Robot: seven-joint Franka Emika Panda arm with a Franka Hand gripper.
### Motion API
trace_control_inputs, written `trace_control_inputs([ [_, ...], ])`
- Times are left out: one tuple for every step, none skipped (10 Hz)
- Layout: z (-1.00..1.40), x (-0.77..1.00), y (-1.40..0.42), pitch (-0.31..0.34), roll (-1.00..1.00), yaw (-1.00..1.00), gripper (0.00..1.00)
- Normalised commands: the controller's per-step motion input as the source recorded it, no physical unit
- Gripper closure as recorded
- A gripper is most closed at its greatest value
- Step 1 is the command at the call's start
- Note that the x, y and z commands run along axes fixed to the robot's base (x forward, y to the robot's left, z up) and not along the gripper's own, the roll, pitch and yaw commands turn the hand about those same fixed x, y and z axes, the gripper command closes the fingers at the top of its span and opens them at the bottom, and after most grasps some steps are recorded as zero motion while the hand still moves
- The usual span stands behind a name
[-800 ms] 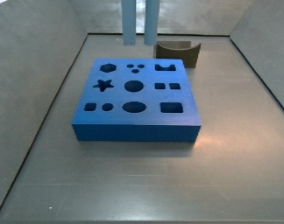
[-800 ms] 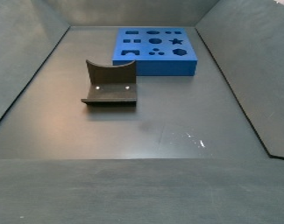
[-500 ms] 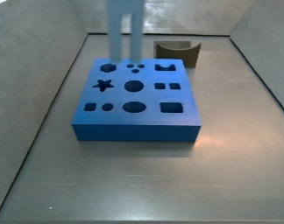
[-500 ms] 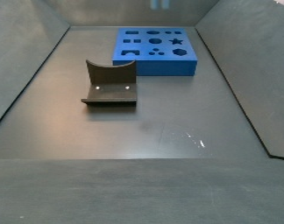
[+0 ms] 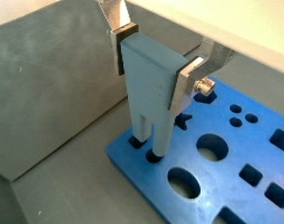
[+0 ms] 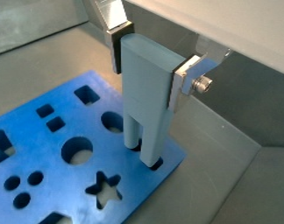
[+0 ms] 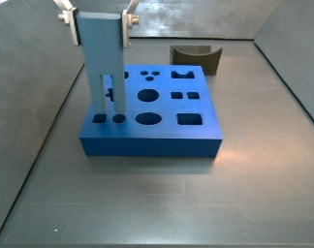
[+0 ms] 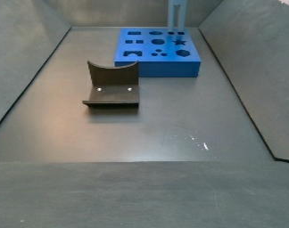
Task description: Insert the square-circle object.
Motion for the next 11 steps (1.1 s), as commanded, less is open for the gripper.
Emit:
trace_control_inputs([
  [-0.08, 0.00, -0.21, 0.009, 0.00, 0.00, 1.00],
  [-0.27, 0.03, -0.20, 0.000, 0.02, 0.00, 1.00],
  [-0.31, 0.00, -0.07, 0.000, 0.02, 0.00, 1.00],
  [-0.28, 0.00, 0.00, 0.000, 0.01, 0.00, 1.00],
  [-0.26, 0.06, 0.00, 0.013, 0.08, 0.00, 1.00],
  [-0.19, 0.04, 0.10, 0.027, 0.10, 0.00, 1.00],
  [-0.12, 0.00, 0.17, 0.024, 0.06, -0.05, 1.00],
  [-0.10, 0.00, 0.19, 0.017, 0.04, -0.08, 1.00],
  [-0.11, 0.00, 0.13, 0.009, 0.05, -0.08, 1.00],
  [-0.23, 0.00, 0.07, 0.000, 0.03, -0.06, 1.00],
  [-0.41, 0.00, 0.00, 0.000, 0.00, -0.07, 1.00],
])
